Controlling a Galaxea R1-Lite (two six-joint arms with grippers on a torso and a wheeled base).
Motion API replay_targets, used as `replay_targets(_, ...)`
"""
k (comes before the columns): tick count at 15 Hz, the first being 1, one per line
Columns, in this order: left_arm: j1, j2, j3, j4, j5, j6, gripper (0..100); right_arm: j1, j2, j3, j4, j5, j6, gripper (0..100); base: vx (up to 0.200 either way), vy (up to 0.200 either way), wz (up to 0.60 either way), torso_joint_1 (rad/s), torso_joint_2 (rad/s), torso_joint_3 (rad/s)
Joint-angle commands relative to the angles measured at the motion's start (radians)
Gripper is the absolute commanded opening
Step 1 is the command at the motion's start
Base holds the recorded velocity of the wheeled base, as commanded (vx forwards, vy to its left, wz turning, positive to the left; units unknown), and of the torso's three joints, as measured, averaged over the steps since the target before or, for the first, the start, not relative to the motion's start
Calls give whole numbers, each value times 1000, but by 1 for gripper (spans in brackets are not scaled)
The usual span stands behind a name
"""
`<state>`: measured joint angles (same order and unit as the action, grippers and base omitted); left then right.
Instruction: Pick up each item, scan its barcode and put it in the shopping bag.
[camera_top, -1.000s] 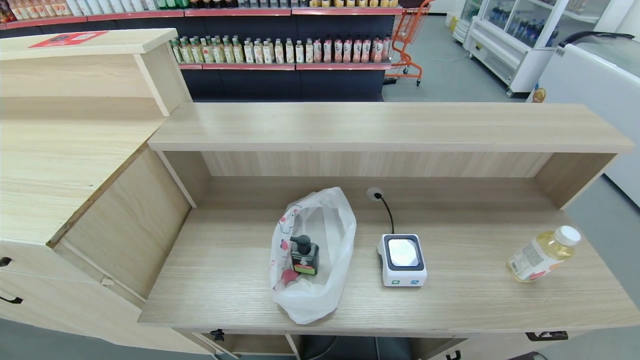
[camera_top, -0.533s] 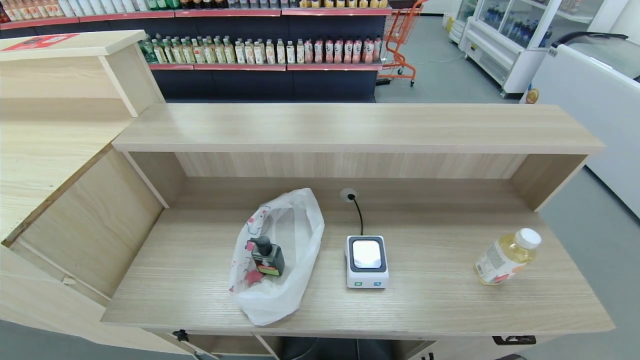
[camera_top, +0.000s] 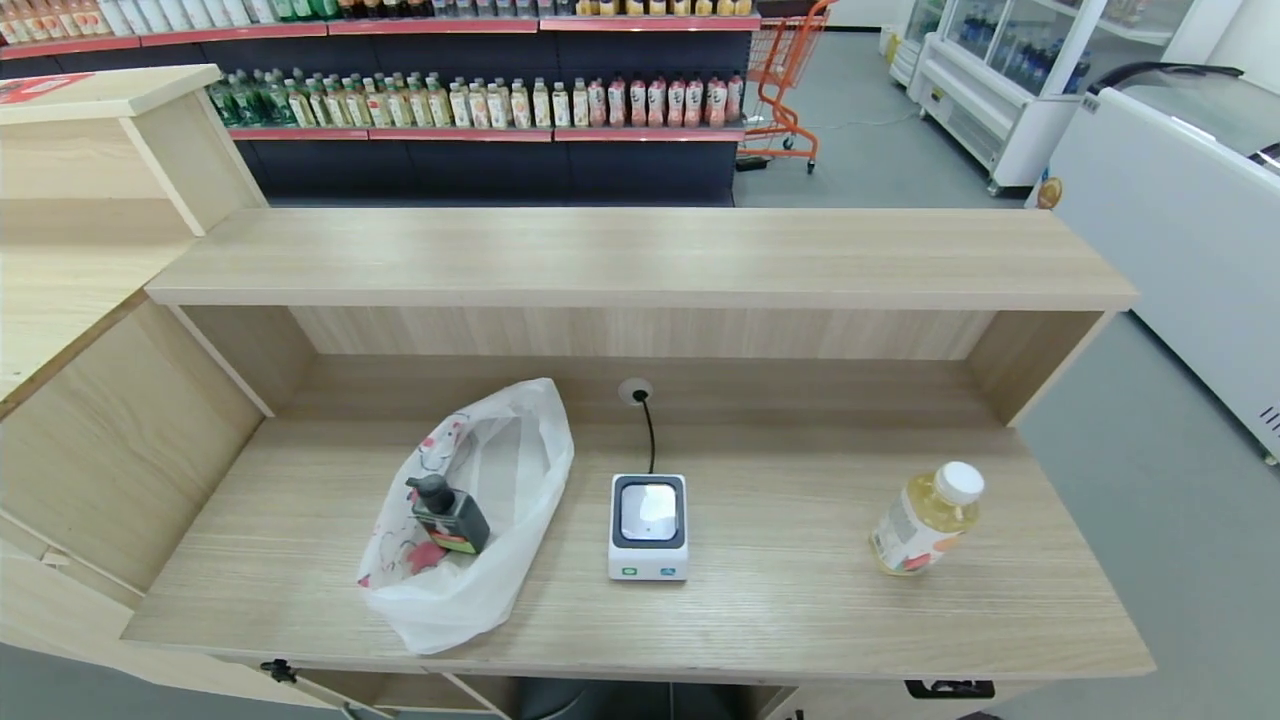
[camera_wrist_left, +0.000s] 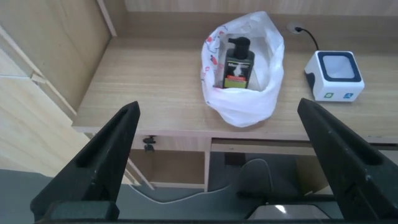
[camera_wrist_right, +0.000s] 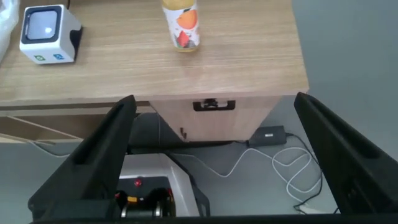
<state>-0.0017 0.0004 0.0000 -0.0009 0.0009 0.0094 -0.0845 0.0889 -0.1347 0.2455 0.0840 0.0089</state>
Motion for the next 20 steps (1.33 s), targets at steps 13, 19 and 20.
replay_targets(13,0,0,0,-1,-1,1,100,19,690,-375,-69,13,178,100,0,-77,0,1,1,0)
replay_targets(19,0,0,0,-1,-1,1,100,164,1032,-342,-134,-196,180,100,0,0,0,0,0,0)
replay_targets(20,0,0,0,-1,-1,1,100,198,1060,-339,-134,-194,181,100,0,0,0,0,0,0)
